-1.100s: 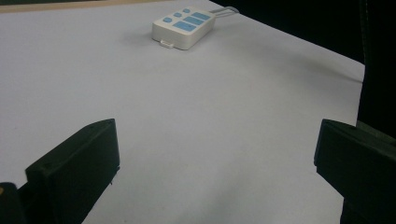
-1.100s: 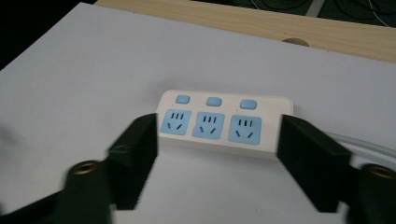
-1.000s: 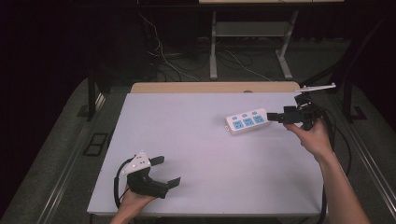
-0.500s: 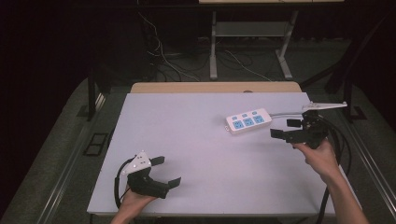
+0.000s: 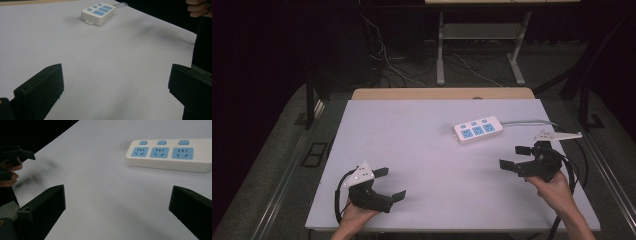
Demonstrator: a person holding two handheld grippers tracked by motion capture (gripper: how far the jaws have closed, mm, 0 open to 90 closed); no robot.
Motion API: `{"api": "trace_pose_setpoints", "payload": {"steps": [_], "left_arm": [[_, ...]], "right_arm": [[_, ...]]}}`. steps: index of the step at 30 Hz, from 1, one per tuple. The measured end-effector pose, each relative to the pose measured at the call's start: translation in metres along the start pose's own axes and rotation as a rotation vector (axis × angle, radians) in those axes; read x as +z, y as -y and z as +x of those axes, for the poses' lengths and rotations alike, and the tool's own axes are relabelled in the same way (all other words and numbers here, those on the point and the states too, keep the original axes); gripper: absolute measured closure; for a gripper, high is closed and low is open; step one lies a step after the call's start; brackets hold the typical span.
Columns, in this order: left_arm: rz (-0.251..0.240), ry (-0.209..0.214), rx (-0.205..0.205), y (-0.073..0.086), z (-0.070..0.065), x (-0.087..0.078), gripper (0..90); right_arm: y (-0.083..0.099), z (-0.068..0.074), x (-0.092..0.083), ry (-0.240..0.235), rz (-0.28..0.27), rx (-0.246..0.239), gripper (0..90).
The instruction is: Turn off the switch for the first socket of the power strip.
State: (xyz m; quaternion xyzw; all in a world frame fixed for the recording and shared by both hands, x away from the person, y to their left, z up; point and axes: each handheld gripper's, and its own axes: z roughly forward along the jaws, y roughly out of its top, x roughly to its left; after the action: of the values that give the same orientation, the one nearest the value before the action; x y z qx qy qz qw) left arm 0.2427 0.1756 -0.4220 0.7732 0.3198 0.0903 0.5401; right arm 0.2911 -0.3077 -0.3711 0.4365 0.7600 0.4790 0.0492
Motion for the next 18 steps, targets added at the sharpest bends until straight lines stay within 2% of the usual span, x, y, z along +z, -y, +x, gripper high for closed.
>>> {"api": "trace_pose_setpoints", "payload": {"steps": [9, 18], "left_arm": [[0.004, -0.001, 0.0, 0.0, 0.0, 0.0, 0.0], [0.007, -0.002, 0.001, 0.0, 0.0, 0.0, 0.0]], "right_arm": [[0.025, 0.006, 0.003, -0.023, 0.008, -0.002, 0.4], [0.043, 0.015, 0.005, -0.027, 0.005, -0.023, 0.4]]}}
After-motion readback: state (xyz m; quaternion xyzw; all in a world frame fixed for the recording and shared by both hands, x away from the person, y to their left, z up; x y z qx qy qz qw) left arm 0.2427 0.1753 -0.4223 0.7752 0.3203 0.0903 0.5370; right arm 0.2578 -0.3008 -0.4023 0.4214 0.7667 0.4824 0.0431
